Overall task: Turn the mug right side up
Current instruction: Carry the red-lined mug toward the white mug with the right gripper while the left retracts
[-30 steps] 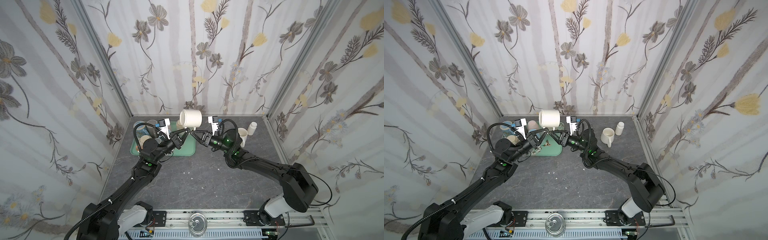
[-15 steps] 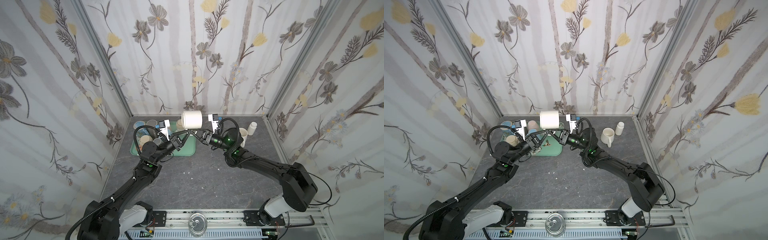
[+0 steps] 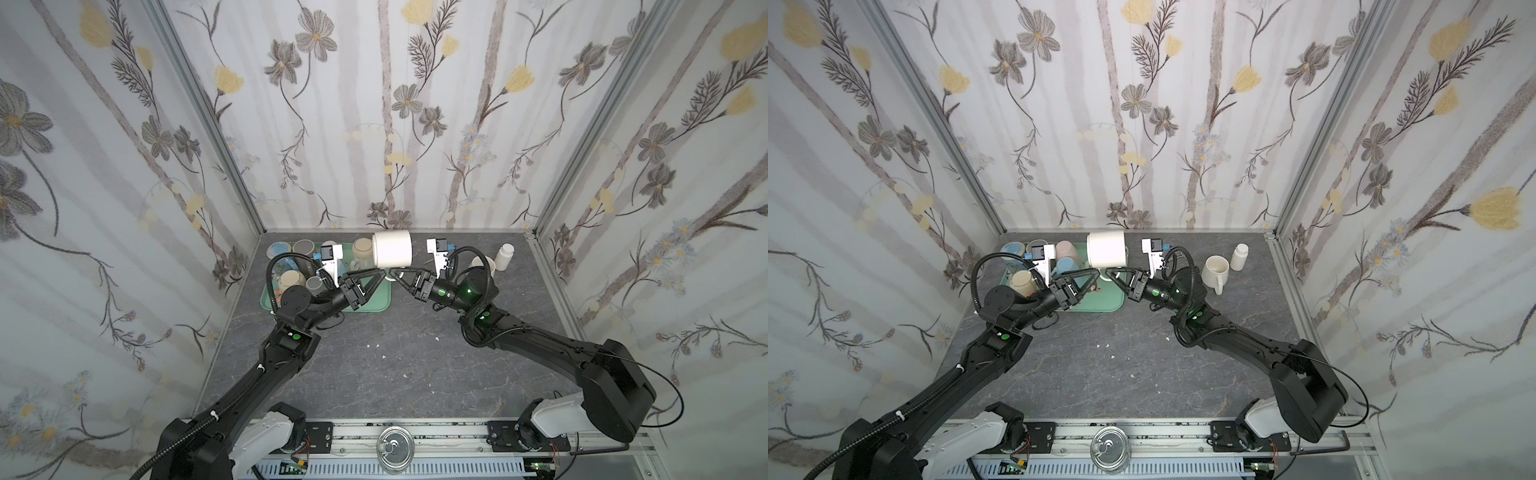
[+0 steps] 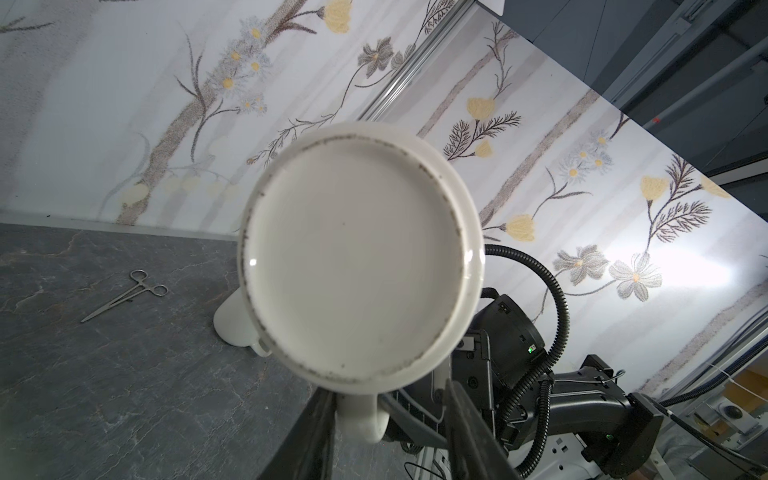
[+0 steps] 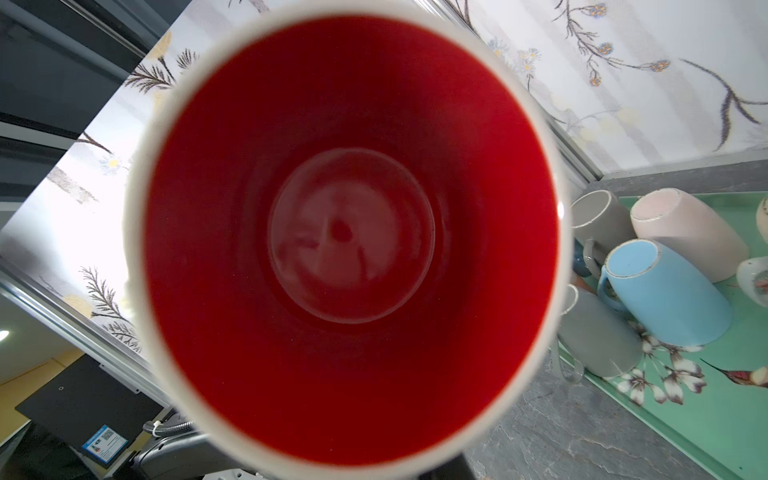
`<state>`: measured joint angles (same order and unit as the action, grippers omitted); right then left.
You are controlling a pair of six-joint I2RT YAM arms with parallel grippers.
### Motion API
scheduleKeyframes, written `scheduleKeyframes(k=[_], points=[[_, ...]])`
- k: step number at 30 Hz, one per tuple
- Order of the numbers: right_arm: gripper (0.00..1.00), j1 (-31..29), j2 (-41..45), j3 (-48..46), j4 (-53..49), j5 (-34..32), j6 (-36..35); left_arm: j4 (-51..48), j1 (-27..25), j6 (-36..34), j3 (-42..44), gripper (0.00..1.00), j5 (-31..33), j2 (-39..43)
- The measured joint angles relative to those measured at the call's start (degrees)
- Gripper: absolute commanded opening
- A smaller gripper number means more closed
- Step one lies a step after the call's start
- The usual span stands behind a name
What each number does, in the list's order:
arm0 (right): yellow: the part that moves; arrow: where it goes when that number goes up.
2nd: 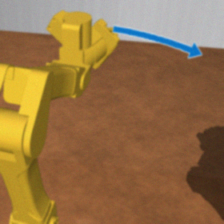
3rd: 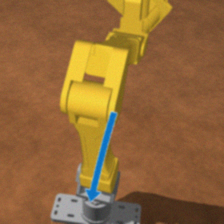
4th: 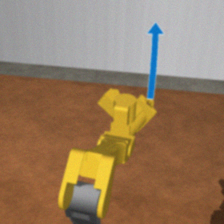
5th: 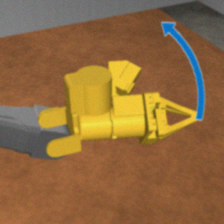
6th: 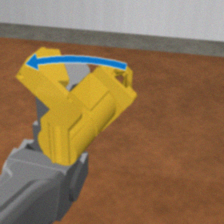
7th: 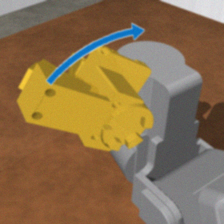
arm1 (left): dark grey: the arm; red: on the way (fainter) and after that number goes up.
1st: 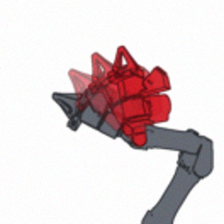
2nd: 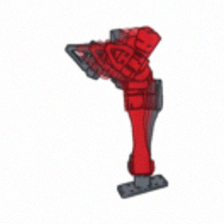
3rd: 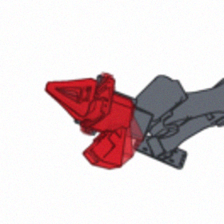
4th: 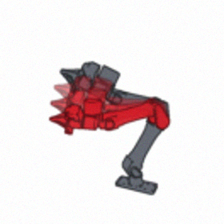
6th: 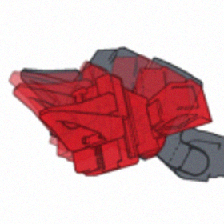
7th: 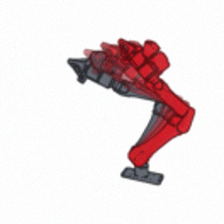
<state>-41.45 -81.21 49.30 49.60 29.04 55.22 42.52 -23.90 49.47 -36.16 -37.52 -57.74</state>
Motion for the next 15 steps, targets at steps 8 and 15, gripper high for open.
scheduleKeyframes(k=[8, 15], points=[[0.0, 2.9, 5.2, -4.7, -10.4, -8.1, -2.3, -7.5, 0.0, -4.6, -1.8, 0.49, 0.5, 0.1], [0.0, 7.2, 12.5, -8.7, -26.7, -17.9, -7.8, -16.2, -0.6, -9.4, -1.8, 0.48, 3.0, -1.9]])
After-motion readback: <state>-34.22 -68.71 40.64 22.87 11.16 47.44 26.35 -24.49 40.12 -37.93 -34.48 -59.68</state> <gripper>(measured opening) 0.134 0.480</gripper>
